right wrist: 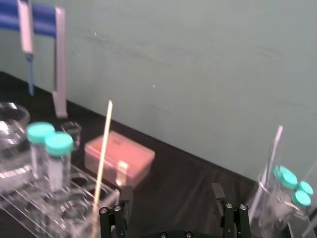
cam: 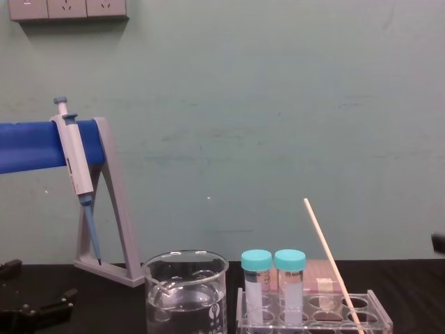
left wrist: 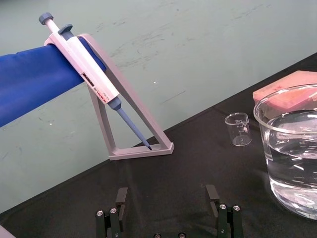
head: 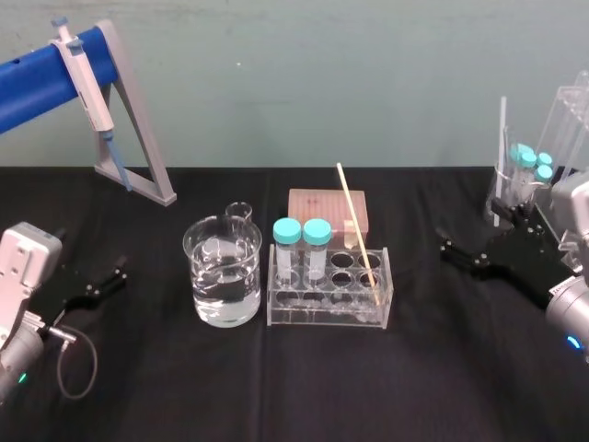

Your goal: Hold the thermometer with one hand and immerse one end into the beaker, then reinsert it into the test tube rack.

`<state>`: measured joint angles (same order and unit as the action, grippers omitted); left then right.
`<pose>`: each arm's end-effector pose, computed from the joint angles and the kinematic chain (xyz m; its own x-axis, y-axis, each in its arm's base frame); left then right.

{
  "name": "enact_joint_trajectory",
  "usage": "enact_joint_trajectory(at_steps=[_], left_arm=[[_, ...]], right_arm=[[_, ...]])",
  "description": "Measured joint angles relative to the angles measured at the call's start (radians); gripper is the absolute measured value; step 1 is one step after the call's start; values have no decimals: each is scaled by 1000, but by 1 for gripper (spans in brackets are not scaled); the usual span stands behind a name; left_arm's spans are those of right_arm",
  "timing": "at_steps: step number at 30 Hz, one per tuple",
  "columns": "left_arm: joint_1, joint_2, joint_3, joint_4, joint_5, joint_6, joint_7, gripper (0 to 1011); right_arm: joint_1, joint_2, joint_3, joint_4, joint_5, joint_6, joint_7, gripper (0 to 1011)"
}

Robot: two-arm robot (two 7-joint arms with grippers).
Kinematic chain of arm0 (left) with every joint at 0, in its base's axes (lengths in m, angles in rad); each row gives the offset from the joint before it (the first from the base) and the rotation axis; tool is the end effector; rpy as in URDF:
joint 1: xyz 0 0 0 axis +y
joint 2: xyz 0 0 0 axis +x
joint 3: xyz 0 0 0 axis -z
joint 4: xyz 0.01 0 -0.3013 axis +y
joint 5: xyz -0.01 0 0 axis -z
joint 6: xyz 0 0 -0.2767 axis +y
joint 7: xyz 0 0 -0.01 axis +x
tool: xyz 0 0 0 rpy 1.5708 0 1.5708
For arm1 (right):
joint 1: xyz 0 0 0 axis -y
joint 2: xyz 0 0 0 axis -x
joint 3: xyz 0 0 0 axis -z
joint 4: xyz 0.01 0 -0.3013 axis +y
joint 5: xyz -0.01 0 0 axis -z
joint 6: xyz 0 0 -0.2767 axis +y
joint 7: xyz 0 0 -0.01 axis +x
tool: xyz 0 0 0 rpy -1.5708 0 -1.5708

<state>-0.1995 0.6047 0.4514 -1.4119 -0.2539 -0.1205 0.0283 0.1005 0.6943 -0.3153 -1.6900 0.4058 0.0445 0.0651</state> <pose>0.3296 0.0976 -0.3053 0.2922 0.8803 0.3738 -0.9553 0.2873 0.0704 0.3071 -0.1069 -0.2425 0.3643 -0.8894 0.2761 0.9306 0.3590 -0.0712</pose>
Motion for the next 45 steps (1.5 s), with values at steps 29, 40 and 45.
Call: enact_joint_trajectory(at_steps=[29,40,45], left_arm=[[0,0,0,0,0,0,0,1004],[0,0,0,0,0,0,0,1004],[0,0,0,0,0,0,0,1004]], right_arm=[[501,-158,-174,288,209,575,300,1002],[552,-215,-223,357,136,560,285,1002],[572,-243,-237,394,110,554,292,1002]])
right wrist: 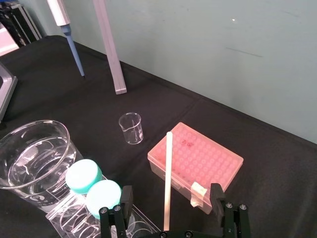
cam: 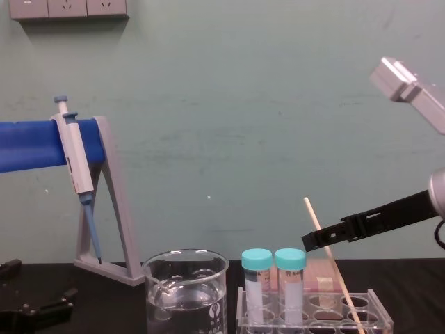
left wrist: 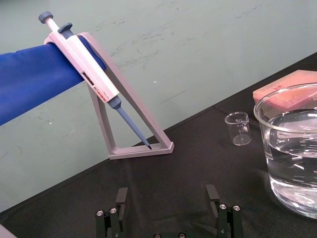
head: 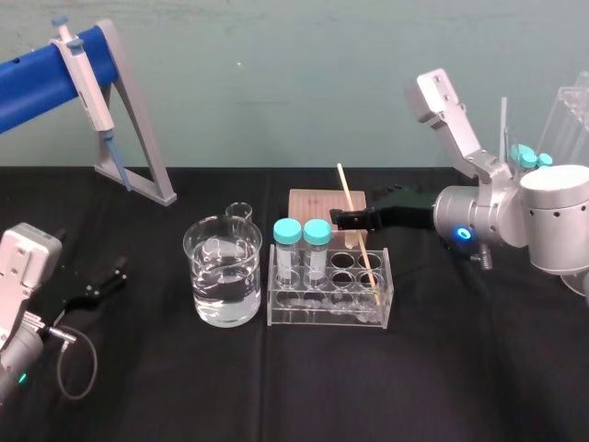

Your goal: Hold the thermometer with one hand and immerse one end into the beaker, then reinsert it into the test tube rack.

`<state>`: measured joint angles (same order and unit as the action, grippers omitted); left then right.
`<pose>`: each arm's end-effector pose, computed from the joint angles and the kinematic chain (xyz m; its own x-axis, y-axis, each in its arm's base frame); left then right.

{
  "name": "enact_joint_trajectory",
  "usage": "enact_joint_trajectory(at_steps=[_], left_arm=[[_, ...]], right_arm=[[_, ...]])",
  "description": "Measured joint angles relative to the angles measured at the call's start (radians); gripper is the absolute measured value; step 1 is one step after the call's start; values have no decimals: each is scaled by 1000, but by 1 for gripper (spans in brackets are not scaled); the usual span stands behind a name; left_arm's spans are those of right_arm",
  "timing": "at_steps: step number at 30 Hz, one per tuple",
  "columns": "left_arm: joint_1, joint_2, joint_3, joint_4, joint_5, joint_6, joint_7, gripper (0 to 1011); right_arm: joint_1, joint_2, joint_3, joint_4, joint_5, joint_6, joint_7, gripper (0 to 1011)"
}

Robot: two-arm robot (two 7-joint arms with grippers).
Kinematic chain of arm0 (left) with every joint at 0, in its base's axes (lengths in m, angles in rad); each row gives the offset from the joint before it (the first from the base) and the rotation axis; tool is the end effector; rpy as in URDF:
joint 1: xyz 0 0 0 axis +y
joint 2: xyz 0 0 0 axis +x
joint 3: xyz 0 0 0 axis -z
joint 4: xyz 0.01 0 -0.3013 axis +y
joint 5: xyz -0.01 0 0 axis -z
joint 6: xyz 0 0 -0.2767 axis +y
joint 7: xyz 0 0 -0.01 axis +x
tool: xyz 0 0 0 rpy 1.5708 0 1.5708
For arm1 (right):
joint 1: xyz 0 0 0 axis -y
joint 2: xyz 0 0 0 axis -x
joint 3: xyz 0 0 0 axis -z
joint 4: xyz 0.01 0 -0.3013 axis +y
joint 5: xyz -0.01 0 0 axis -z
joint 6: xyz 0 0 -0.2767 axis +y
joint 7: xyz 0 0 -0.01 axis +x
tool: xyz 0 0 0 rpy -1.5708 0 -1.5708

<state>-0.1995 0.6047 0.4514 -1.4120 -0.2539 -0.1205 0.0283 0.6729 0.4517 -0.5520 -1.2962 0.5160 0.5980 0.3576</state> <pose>0.3296 0.0976 -0.3052 0.2923 0.8803 0.3737 -0.9553 0.2873 0.0703 0.4464 -0.0372 -0.1796 0.6002 -0.7998 -0.0037 0.7111 0.5358 -0.4553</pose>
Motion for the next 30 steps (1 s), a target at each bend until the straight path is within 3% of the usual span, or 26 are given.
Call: enact_joint_trajectory(at_steps=[17,27,30], left_arm=[[0,0,0,0,0,0,0,1004],[0,0,0,0,0,0,0,1004],[0,0,0,0,0,0,0,1004]], right_arm=[[29,-48,3,97,-57,-12,16,1002],[28,-63,19,105,-72,-14,26,1000],[25,-70,27,108,-74,-16,31,948]])
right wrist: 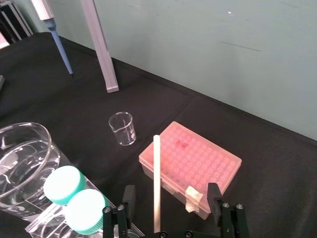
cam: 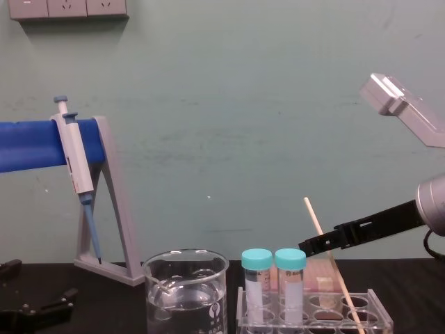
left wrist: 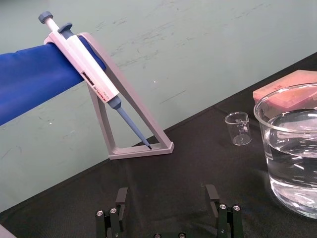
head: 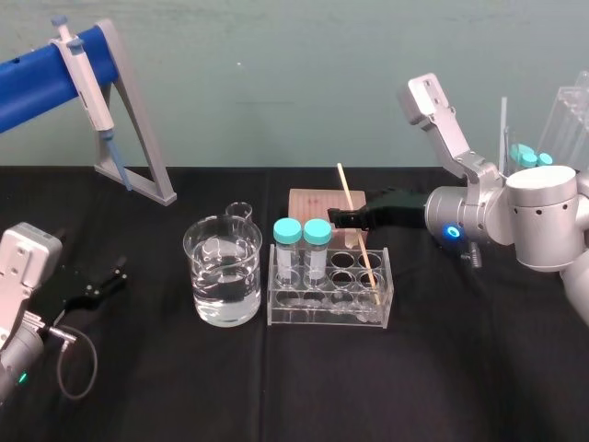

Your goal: Hold the thermometer with one hand and immerse one end into the beaker, then reinsert it into the test tube rack.

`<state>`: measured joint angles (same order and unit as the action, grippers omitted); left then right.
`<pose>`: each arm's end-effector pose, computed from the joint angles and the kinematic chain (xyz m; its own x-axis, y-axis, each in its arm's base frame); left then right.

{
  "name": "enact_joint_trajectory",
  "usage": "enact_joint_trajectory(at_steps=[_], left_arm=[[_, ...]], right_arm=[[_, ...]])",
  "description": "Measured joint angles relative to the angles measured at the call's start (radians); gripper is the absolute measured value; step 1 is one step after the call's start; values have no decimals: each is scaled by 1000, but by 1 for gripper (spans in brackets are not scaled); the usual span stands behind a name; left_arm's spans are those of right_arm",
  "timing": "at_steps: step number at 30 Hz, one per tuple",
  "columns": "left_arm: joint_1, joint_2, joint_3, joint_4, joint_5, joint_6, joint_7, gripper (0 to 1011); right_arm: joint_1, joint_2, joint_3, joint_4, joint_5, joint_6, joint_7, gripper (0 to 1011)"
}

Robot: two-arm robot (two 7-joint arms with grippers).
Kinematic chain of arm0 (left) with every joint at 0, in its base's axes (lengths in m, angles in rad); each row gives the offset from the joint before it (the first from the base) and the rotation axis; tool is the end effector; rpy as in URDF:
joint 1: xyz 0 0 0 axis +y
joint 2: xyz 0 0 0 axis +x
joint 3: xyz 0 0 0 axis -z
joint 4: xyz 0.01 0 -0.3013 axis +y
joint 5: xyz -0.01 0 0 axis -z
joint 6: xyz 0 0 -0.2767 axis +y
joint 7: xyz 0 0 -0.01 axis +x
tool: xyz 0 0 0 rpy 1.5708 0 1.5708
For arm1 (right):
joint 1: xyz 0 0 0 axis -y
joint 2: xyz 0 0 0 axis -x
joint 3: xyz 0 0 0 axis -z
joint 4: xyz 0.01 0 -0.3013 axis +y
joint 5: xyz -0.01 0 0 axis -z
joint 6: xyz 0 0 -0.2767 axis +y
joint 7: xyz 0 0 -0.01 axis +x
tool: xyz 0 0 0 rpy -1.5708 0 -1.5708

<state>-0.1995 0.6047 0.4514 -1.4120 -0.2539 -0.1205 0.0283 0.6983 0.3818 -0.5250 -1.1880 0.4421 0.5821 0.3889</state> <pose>0.3296 0.0976 -0.3052 0.2923 0.8803 0.3737 -0.9553 0.2873 0.0703 0.4616 -0.0302 -0.1899 0.5851 -0.8109 -0.0128 0.7123 0.5214 -0.4700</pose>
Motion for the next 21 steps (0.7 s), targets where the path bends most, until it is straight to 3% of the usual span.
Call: enact_joint_trajectory(at_steps=[7,14,17,21], left_arm=[[0,0,0,0,0,0,0,1004],[0,0,0,0,0,0,0,1004],[0,0,0,0,0,0,0,1004],[0,0,0,0,0,0,0,1004]], right_arm=[[-4,-11,12,1,-1,1,10,789],[-10,-20,18,-1,-6,6,12,536],[-13,-23,18,-3,-10,7,15,478],[-15,-27,16,-3,-14,8,19,309]])
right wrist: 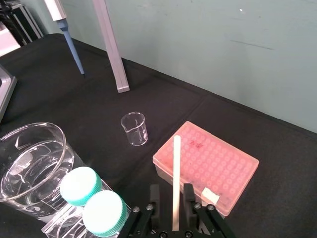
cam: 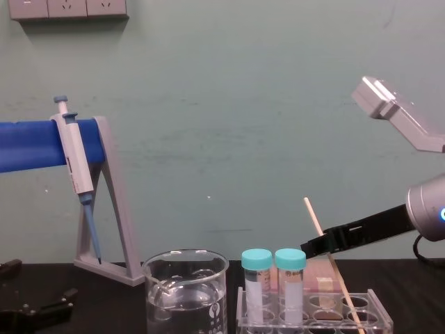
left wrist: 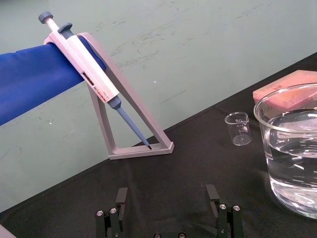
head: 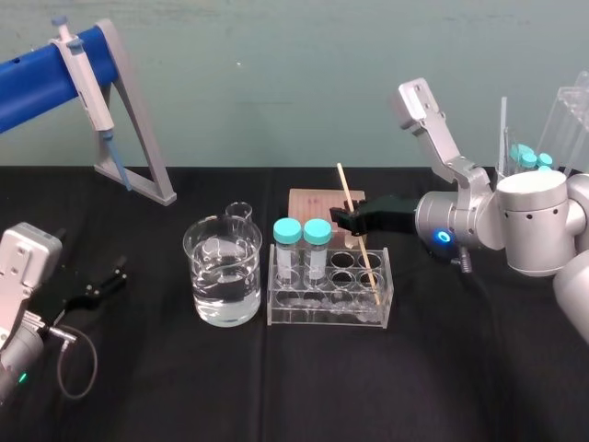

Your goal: Hold the thermometer with one hand and immerse one end into the beaker, then reinsert it into the test tube rack.

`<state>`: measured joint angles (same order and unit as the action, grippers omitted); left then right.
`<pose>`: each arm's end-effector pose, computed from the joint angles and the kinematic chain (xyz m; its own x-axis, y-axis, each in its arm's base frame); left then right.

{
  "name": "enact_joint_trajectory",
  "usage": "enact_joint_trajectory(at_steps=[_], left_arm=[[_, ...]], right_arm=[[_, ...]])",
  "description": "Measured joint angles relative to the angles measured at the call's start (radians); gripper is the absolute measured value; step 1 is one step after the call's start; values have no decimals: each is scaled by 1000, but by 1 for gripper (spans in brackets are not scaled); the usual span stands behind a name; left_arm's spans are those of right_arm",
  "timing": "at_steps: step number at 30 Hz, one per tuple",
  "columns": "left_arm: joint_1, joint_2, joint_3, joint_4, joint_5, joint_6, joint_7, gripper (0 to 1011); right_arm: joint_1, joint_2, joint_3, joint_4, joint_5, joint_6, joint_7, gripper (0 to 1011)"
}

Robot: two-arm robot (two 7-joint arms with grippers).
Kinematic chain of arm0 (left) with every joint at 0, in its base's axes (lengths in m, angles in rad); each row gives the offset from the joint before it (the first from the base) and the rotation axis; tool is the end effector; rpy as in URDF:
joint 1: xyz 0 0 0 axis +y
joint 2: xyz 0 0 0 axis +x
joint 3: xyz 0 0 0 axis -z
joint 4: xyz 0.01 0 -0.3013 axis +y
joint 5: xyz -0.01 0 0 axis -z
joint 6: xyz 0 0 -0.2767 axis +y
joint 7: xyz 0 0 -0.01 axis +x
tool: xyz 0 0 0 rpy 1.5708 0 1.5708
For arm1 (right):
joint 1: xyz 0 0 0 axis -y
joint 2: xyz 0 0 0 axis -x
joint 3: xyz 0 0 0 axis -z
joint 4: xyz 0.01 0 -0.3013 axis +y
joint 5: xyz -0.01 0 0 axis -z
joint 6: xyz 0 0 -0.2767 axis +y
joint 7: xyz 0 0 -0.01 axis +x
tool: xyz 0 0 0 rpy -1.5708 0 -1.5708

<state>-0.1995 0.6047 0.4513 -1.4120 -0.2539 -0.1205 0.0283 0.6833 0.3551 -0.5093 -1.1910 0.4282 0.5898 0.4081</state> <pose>0.3296 0.0976 -0.3052 0.2922 0.8803 0.3737 -0.9553 0.2872 0.0703 0.4598 -0.0214 -0.1944 0.6019 -0.7975 -0.0401 0.6937 0.5471 -0.4685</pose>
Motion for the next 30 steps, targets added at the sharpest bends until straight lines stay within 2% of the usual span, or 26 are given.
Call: enact_joint_trajectory(at_steps=[9,21,30], left_arm=[[0,0,0,0,0,0,0,1003],[0,0,0,0,0,0,0,1004],[0,0,0,0,0,0,0,1004]], right_arm=[[-5,-2,2,-8,-7,1,3,55],[-18,18,10,-38,-23,-1,6,47],[-54,38,49,-79,-10,-64,10,47]])
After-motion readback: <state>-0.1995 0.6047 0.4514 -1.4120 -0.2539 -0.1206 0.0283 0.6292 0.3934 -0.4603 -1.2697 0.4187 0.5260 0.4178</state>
